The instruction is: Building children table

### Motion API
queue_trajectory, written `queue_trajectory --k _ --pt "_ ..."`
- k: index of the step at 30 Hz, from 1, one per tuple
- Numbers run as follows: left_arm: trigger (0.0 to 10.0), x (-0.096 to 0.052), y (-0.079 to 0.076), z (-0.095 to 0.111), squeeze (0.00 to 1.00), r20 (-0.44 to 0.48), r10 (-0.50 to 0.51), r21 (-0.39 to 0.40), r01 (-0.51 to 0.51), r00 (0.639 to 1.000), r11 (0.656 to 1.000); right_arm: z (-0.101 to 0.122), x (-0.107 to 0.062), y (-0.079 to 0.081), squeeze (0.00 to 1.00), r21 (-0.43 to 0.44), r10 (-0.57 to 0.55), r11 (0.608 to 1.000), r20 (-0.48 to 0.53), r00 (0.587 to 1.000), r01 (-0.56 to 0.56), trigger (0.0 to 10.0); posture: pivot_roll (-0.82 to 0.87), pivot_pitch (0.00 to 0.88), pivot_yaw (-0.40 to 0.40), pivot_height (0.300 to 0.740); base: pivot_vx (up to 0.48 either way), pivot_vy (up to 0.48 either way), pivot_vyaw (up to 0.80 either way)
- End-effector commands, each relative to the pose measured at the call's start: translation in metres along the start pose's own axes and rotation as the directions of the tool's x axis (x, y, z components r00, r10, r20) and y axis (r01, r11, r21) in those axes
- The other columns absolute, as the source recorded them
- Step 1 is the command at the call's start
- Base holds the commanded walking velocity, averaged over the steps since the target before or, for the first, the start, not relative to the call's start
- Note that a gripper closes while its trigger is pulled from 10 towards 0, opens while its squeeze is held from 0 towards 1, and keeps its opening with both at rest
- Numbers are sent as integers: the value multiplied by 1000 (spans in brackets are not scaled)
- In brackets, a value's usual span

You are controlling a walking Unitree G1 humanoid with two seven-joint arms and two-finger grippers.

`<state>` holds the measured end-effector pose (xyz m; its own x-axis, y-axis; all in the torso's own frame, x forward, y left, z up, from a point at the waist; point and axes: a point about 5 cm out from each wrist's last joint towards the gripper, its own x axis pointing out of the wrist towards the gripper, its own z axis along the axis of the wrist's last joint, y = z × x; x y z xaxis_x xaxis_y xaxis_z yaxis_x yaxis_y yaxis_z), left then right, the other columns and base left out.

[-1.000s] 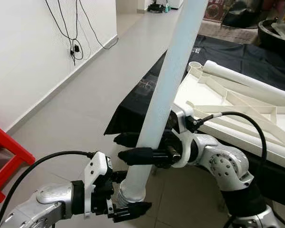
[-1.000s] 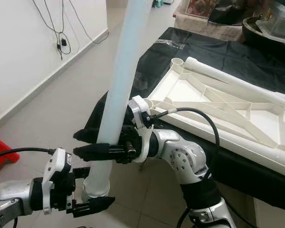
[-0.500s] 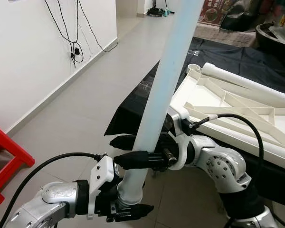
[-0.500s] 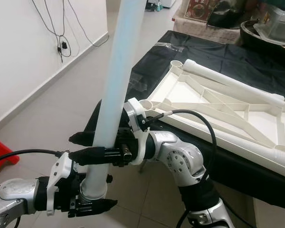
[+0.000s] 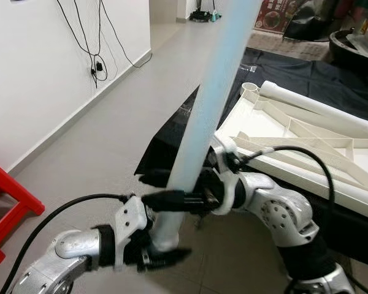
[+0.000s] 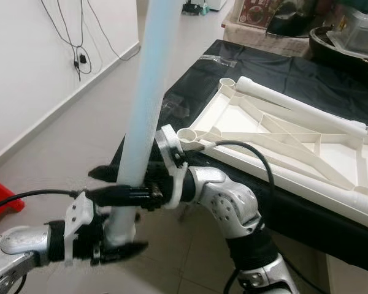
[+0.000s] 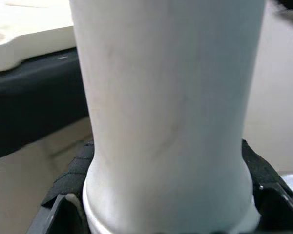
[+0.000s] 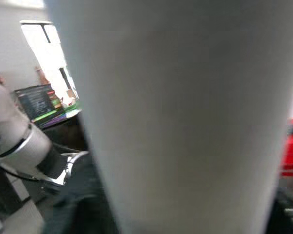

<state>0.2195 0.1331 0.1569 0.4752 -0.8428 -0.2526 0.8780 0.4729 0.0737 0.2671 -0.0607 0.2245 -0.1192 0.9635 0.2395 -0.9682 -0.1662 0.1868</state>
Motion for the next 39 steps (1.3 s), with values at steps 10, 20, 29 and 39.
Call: queue_trajectory --k 10,20,29,39 --pt "10000 -4 16 -4 0 4 136 30 -136 991 990 5 -2 -6 0 -58 -85 995 -20 996 83 10000 81 129 -62 740 0 0 0" --pt "10000 0 37 -15 0 -47 323 104 -317 945 943 17 1 -28 0 -95 -328 939 60 943 332 10000 77 131 -61 740 0 0 0" --pt "10000 2 41 -11 0 -34 328 123 -322 944 939 19 4 -25 0 -106 -322 939 70 944 328 10000 76 133 -61 740 0 0 0" --pt "10000 22 42 -6 0 -8 289 151 -284 957 947 15 13 -31 0 -98 -365 923 89 927 373 10000 70 123 -55 740 0 0 0"
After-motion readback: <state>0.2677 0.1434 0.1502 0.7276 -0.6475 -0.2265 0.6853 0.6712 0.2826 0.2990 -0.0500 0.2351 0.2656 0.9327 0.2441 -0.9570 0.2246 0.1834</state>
